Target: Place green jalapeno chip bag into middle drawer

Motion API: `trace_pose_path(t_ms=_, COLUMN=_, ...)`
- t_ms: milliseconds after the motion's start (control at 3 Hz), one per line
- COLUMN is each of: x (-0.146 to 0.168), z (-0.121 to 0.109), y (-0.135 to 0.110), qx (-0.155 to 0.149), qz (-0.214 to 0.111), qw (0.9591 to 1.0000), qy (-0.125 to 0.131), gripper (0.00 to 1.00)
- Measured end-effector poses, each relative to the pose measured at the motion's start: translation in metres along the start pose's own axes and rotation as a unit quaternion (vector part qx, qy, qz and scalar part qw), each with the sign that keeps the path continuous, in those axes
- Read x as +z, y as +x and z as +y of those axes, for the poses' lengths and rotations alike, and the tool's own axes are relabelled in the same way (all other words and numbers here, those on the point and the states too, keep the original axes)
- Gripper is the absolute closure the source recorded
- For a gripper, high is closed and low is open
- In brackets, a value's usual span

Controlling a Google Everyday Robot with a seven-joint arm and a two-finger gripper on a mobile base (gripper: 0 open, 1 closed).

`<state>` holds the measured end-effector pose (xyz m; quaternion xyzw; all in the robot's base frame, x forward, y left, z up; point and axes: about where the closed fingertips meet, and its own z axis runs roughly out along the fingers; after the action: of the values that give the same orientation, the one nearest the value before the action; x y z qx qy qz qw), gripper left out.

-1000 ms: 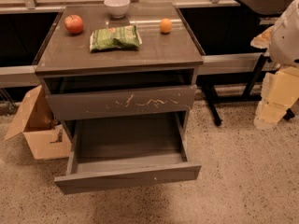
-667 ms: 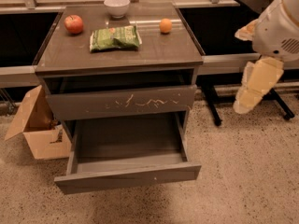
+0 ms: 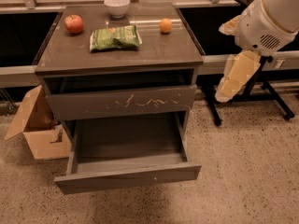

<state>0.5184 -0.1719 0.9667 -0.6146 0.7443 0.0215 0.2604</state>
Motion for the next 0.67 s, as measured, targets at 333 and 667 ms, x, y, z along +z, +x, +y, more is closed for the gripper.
trace_pose_path(t_ms=333, x=0.009, z=-0.013, y=-0.010, qx=-0.006, qz=-0.014, qw=0.9998, qy=0.014, gripper=0.00)
trace_pose_path(t_ms=667, x=0.035, z=-0.044, y=-0.035, qx=-0.031, qz=-0.039, qw=0.9985, qy=0.022, gripper=0.00)
